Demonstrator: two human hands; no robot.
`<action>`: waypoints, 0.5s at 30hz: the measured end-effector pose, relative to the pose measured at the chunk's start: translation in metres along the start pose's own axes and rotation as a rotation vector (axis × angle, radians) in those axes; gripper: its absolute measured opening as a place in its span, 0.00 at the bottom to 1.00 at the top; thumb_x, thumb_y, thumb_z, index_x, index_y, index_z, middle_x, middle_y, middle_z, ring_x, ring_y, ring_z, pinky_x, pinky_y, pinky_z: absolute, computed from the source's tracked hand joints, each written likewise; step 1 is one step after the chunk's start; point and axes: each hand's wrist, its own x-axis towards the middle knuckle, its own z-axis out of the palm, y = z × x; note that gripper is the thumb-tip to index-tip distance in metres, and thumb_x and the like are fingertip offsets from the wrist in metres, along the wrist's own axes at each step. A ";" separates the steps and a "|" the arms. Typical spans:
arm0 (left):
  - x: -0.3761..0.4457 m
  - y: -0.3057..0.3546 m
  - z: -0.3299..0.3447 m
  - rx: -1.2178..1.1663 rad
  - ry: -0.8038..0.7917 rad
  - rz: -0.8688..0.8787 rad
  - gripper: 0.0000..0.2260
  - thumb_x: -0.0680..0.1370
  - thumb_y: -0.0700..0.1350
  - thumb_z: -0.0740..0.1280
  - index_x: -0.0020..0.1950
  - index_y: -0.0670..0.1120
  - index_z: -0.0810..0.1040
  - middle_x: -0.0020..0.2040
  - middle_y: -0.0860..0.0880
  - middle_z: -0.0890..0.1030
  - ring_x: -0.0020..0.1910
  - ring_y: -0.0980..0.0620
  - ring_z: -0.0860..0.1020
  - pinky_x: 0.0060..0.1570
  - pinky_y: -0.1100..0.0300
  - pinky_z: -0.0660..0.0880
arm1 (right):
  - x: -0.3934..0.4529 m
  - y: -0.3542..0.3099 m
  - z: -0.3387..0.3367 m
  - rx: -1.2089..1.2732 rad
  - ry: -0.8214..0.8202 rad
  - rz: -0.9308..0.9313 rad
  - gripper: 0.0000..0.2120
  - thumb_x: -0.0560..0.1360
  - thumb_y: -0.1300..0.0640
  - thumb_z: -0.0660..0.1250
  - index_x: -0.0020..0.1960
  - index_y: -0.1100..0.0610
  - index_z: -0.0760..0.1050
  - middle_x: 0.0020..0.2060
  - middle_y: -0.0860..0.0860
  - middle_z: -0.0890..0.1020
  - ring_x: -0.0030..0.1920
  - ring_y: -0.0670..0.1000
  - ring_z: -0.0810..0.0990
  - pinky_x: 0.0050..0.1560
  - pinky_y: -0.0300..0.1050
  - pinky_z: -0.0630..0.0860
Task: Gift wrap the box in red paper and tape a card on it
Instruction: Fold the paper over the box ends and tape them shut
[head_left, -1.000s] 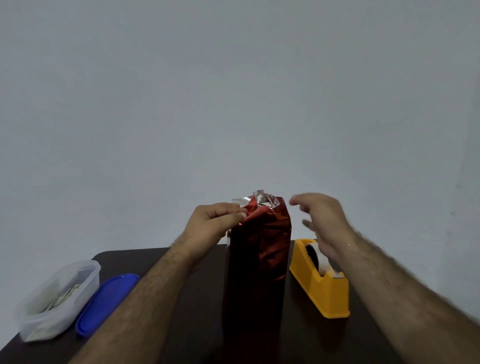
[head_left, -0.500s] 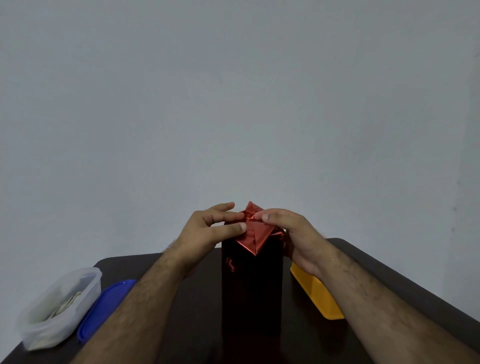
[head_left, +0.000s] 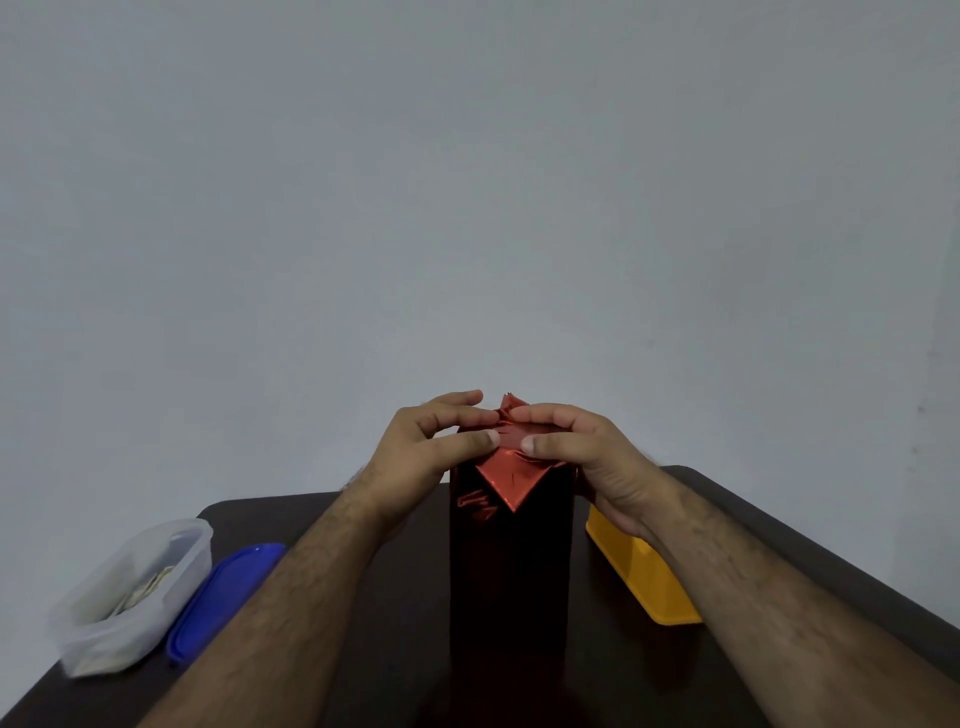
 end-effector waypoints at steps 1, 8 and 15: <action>0.000 0.001 0.001 0.004 -0.004 0.006 0.13 0.70 0.49 0.77 0.54 0.52 0.91 0.70 0.56 0.81 0.70 0.63 0.77 0.74 0.51 0.73 | 0.001 0.001 -0.001 0.004 -0.005 -0.002 0.22 0.67 0.52 0.80 0.61 0.49 0.86 0.59 0.49 0.87 0.62 0.55 0.84 0.66 0.54 0.80; 0.001 0.004 0.006 0.064 -0.042 0.101 0.14 0.73 0.48 0.76 0.58 0.55 0.90 0.73 0.59 0.78 0.76 0.65 0.69 0.76 0.51 0.69 | -0.003 -0.001 -0.005 0.010 -0.091 -0.039 0.24 0.68 0.54 0.78 0.64 0.50 0.85 0.63 0.47 0.85 0.65 0.54 0.83 0.69 0.56 0.79; 0.001 0.011 0.009 0.185 -0.097 0.014 0.16 0.71 0.54 0.76 0.59 0.61 0.89 0.76 0.60 0.72 0.76 0.67 0.67 0.77 0.48 0.69 | -0.007 -0.001 -0.004 0.055 -0.125 -0.085 0.21 0.70 0.57 0.74 0.64 0.52 0.85 0.60 0.50 0.87 0.62 0.52 0.85 0.63 0.47 0.81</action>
